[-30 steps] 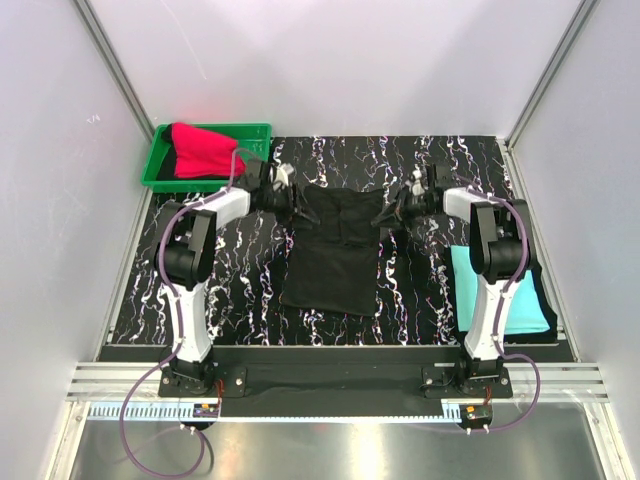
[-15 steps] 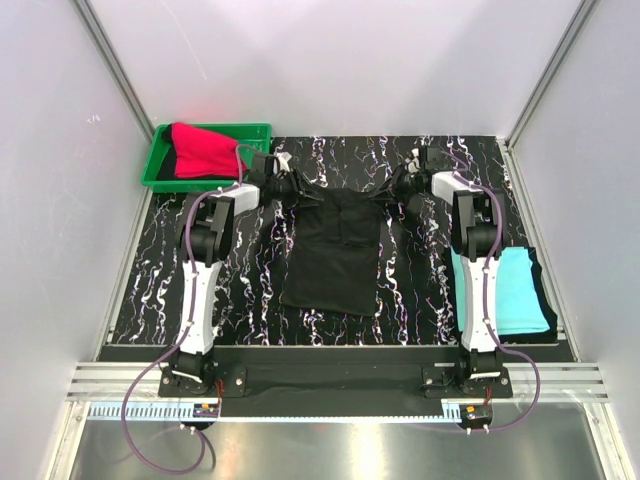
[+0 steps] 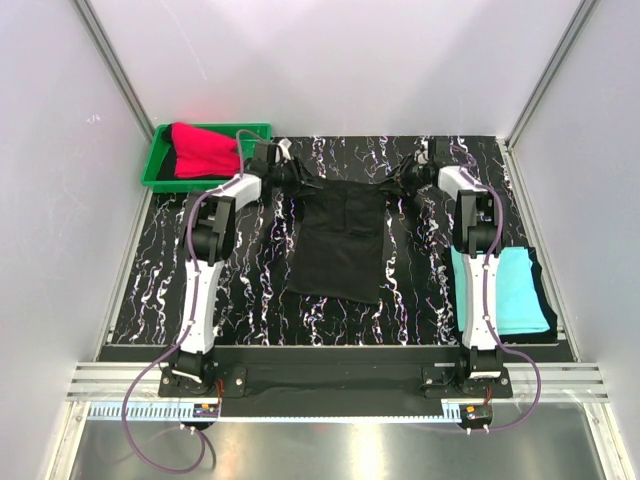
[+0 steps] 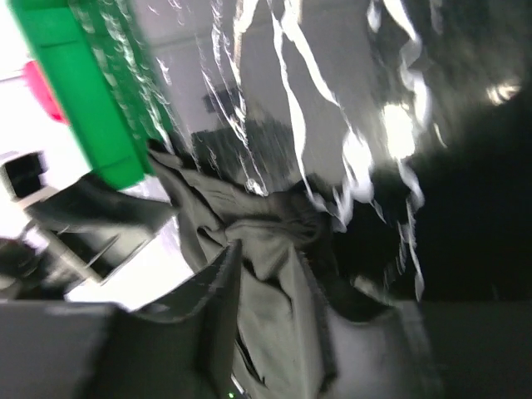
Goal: Fold and stack the t-shirts
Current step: Fold the tshirt
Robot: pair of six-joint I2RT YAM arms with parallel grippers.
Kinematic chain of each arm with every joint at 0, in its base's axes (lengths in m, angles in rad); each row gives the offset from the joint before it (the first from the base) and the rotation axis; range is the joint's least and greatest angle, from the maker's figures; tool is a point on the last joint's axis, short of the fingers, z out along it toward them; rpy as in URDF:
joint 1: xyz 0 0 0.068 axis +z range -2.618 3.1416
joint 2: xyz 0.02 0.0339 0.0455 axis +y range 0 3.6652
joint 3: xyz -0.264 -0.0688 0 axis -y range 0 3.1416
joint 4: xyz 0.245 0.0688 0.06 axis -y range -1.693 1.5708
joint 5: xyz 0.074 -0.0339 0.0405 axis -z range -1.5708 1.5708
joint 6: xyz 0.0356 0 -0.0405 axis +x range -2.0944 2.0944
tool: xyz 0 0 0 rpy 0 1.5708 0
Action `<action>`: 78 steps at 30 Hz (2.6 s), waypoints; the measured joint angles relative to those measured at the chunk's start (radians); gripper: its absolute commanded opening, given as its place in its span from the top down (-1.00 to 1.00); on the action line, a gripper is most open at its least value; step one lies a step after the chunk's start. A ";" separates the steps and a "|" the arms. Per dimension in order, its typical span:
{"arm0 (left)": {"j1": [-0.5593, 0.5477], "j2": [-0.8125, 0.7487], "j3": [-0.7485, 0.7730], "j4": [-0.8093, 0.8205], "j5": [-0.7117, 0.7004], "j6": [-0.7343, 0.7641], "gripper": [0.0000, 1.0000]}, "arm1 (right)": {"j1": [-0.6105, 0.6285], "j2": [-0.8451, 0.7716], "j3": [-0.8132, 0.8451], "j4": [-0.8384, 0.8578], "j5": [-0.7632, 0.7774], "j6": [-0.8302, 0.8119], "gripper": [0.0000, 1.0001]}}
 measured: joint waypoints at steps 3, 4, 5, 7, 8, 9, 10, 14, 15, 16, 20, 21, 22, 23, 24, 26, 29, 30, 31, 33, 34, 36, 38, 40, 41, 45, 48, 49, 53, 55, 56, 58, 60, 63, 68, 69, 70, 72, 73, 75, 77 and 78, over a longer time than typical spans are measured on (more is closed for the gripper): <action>0.000 -0.109 -0.059 -0.096 -0.050 0.053 0.00 | -0.002 -0.040 0.023 -0.144 0.056 -0.063 -0.03; 0.000 -0.157 -0.079 -0.130 -0.065 0.074 -0.02 | -0.003 -0.061 0.032 -0.205 0.079 -0.089 -0.06; 0.000 -0.211 -0.097 -0.165 -0.085 0.093 -0.04 | -0.003 -0.084 0.039 -0.268 0.103 -0.122 -0.11; 0.000 -0.317 -0.134 -0.208 -0.114 0.129 -0.06 | -0.003 -0.140 0.039 -0.369 0.145 -0.171 -0.16; 0.000 -0.377 -0.152 -0.225 -0.126 0.143 -0.06 | -0.003 -0.176 0.030 -0.413 0.165 -0.195 -0.18; 0.000 -0.439 -0.177 -0.232 -0.136 0.158 -0.05 | -0.003 -0.224 -0.001 -0.439 0.185 -0.218 -0.21; 0.000 -0.498 -0.207 -0.235 -0.143 0.169 -0.05 | -0.003 -0.278 -0.038 -0.470 0.206 -0.237 -0.25; -0.012 -0.722 -0.363 -0.254 -0.170 0.204 -0.05 | 0.007 -0.505 -0.210 -0.550 0.299 -0.306 -0.70; -0.020 -0.772 -0.416 -0.262 -0.179 0.207 -0.04 | 0.015 -0.556 -0.243 -0.569 0.325 -0.319 -0.99; -0.030 -0.816 -0.478 -0.263 -0.189 0.207 -0.04 | 0.028 -0.609 -0.277 -0.577 0.353 -0.335 -1.00; -0.073 -0.944 -0.710 -0.307 -0.221 0.188 -0.04 | 0.101 -0.799 -0.420 -0.573 0.371 -0.369 -0.99; -0.081 -0.970 -0.766 -0.310 -0.227 0.177 -0.04 | 0.113 -0.834 -0.458 -0.558 0.351 -0.366 -1.00; -0.086 -0.998 -0.822 -0.316 -0.230 0.162 -0.04 | 0.121 -0.875 -0.516 -0.541 0.299 -0.352 -0.99; -0.086 -1.026 -0.874 -0.330 -0.232 0.146 -0.02 | 0.122 -0.895 -0.555 -0.525 0.264 -0.340 -0.99; -0.086 -1.050 -0.916 -0.328 -0.235 0.130 -0.01 | 0.118 -0.915 -0.608 -0.494 0.214 -0.318 -1.00; -0.086 -1.113 -1.004 -0.335 -0.237 0.089 0.02 | 0.108 -0.927 -0.716 -0.431 0.123 -0.277 -1.00; -0.086 -1.209 -1.124 -0.300 -0.235 0.007 0.06 | 0.107 -0.929 -0.860 -0.380 0.050 -0.229 -0.87; -0.086 -1.238 -1.167 -0.280 -0.233 -0.026 0.06 | 0.113 -0.938 -0.909 -0.363 0.037 -0.216 -0.79; -0.086 -1.260 -1.211 -0.253 -0.231 -0.058 0.06 | 0.123 -0.952 -0.954 -0.353 0.035 -0.200 -0.73; -0.086 -1.274 -1.281 -0.209 -0.227 -0.111 0.06 | 0.165 -1.001 -1.039 -0.323 0.041 -0.171 -0.68; -0.086 -1.272 -1.300 -0.199 -0.226 -0.122 0.04 | 0.190 -1.026 -1.067 -0.318 0.048 -0.166 -0.70; -0.088 -1.253 -1.319 -0.195 -0.224 -0.137 -0.04 | 0.279 -1.096 -1.121 -0.298 0.086 -0.162 -0.71; -0.088 -1.233 -1.319 -0.182 -0.220 -0.143 -0.04 | 0.359 -1.145 -1.154 -0.280 0.124 -0.151 -0.70; -0.088 -1.215 -1.319 -0.174 -0.211 -0.161 -0.05 | 0.413 -1.195 -1.215 -0.234 0.151 -0.117 -0.65; -0.088 -1.209 -1.324 -0.164 -0.207 -0.175 -0.04 | 0.419 -1.218 -1.256 -0.213 0.163 -0.090 -0.62; -0.088 -1.224 -1.397 -0.087 -0.204 -0.281 -0.05 | 0.415 -1.297 -1.418 -0.149 0.259 0.068 -0.47; -0.088 -1.230 -1.452 -0.051 -0.211 -0.373 -0.07 | 0.415 -1.341 -1.485 -0.103 0.325 0.212 -0.26; -0.089 -1.228 -1.464 -0.042 -0.215 -0.404 -0.08 | 0.415 -1.350 -1.500 -0.084 0.337 0.248 -0.21; -0.101 -1.192 -1.469 0.003 -0.233 -0.500 -0.08 | 0.417 -1.362 -1.576 0.024 0.382 0.445 -0.22; -0.110 -1.165 -1.468 0.031 -0.233 -0.534 -0.10 | 0.420 -1.366 -1.616 0.058 0.402 0.527 -0.24; -0.118 -1.154 -1.463 0.043 -0.237 -0.551 -0.10 | 0.423 -1.376 -1.629 0.073 0.406 0.573 -0.24; -0.129 -1.141 -1.457 0.063 -0.248 -0.570 -0.10 | 0.434 -1.390 -1.641 0.090 0.428 0.625 -0.24; -0.135 -1.129 -1.457 0.086 -0.255 -0.594 -0.09 | 0.447 -1.396 -1.650 0.106 0.451 0.681 -0.24; -0.136 -1.108 -1.463 0.136 -0.262 -0.636 -0.06 | 0.459 -1.395 -1.654 0.122 0.476 0.747 -0.23; -0.136 -1.079 -1.469 0.187 -0.264 -0.685 0.01 | 0.477 -1.384 -1.654 0.138 0.501 0.812 -0.22; -0.136 -1.078 -1.471 0.190 -0.264 -0.686 0.03 | 0.481 -1.382 -1.654 0.143 0.505 0.825 -0.22; -0.136 -1.078 -1.474 0.195 -0.265 -0.693 0.03 | 0.484 -1.378 -1.654 0.146 0.508 0.834 -0.21; -0.136 -1.078 -1.479 0.201 -0.269 -0.704 0.05 | 0.488 -1.365 -1.654 0.161 0.509 0.855 -0.19; -0.136 -1.078 -1.479 0.201 -0.270 -0.708 0.06 | 0.489 -1.358 -1.654 0.169 0.508 0.867 -0.18; -0.136 -1.078 -1.479 0.201 -0.275 -0.711 0.07 | 0.493 -1.349 -1.654 0.182 0.509 0.885 -0.12; -0.136 -1.078 -1.480 0.200 -0.277 -0.712 0.07 | 0.500 -1.345 -1.654 0.183 0.514 0.909 -0.11; -0.136 -1.078 -1.481 0.201 -0.277 -0.713 0.07 | 0.503 -1.345 -1.654 0.182 0.519 0.919 -0.07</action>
